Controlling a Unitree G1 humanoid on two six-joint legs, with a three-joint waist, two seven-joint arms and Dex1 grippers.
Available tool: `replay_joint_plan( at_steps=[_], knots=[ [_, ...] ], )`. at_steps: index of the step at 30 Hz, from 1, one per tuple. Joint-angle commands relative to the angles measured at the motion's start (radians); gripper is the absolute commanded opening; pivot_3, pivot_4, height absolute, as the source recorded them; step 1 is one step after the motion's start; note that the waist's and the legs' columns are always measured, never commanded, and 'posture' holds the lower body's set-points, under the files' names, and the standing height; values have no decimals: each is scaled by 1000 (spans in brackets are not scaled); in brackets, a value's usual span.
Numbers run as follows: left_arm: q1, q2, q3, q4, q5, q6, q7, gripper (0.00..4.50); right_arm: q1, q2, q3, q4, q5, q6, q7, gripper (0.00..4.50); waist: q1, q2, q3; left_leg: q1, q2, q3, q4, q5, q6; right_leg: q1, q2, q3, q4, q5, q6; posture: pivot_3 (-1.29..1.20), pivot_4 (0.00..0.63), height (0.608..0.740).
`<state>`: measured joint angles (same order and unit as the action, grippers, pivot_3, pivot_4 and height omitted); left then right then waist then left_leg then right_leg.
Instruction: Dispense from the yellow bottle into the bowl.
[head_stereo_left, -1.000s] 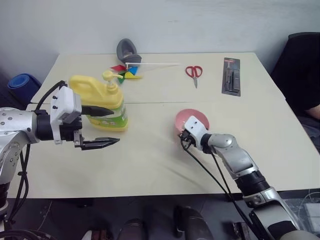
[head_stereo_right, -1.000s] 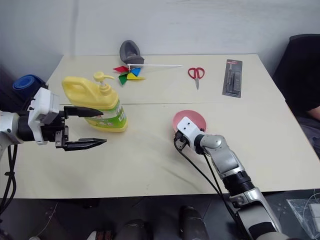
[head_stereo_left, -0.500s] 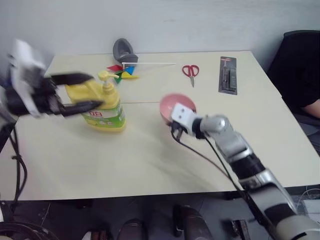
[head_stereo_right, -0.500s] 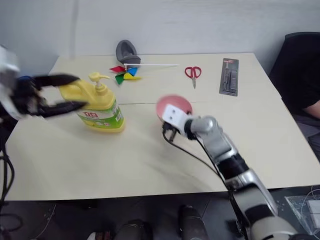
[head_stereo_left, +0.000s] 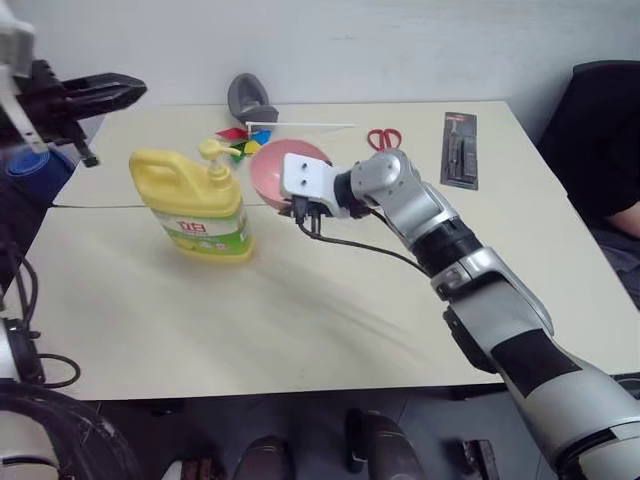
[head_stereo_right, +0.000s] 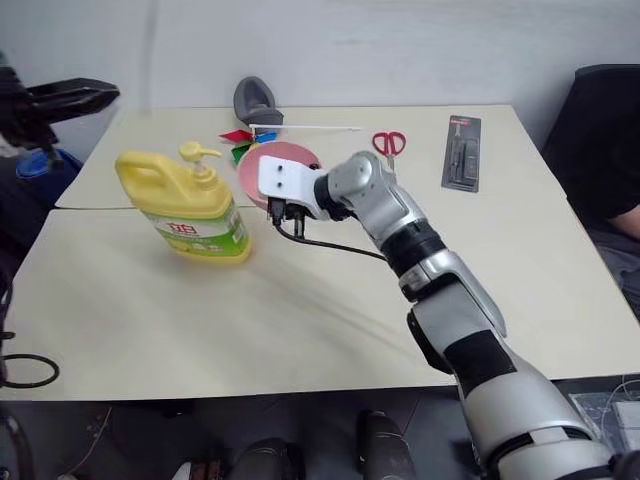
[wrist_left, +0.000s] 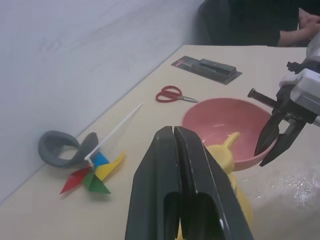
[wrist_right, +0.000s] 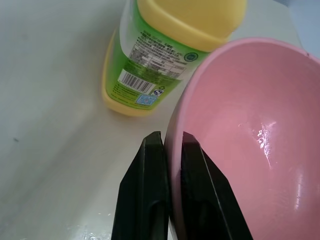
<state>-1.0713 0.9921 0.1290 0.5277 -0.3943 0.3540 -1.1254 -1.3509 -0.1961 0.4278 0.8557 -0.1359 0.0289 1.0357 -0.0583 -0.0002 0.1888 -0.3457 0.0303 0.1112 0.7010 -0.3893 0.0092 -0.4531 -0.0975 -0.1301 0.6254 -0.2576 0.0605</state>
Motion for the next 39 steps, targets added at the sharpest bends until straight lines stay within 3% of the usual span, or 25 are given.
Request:
replay_joint_plan(
  at_steps=[1,10,21,39],
  knots=[
    [0,-6,15,-26,13,-7,4,32,-51,8,-26,25,0,-38,34,0,-5,0,0,-4,0,-1,1,0,0,-3,0,0,0,0,0,0,150,740],
    [17,-103,90,-100,-71,144,84,32,-138,32,-55,57,17,-7,125,0,-33,0,0,-10,0,-10,7,0,0,-10,-1,-1,6,0,0,0,150,740],
    [46,-119,75,-109,-45,132,101,32,-192,61,-77,56,14,-5,159,0,-25,0,0,-10,-1,-11,18,1,0,-10,-6,9,17,0,0,0,150,740],
    [130,-160,10,-145,28,117,112,32,-222,70,-74,84,5,-26,166,0,-25,-1,0,-10,-2,-11,18,1,0,-10,-6,11,18,0,0,0,150,740]
  ],
)
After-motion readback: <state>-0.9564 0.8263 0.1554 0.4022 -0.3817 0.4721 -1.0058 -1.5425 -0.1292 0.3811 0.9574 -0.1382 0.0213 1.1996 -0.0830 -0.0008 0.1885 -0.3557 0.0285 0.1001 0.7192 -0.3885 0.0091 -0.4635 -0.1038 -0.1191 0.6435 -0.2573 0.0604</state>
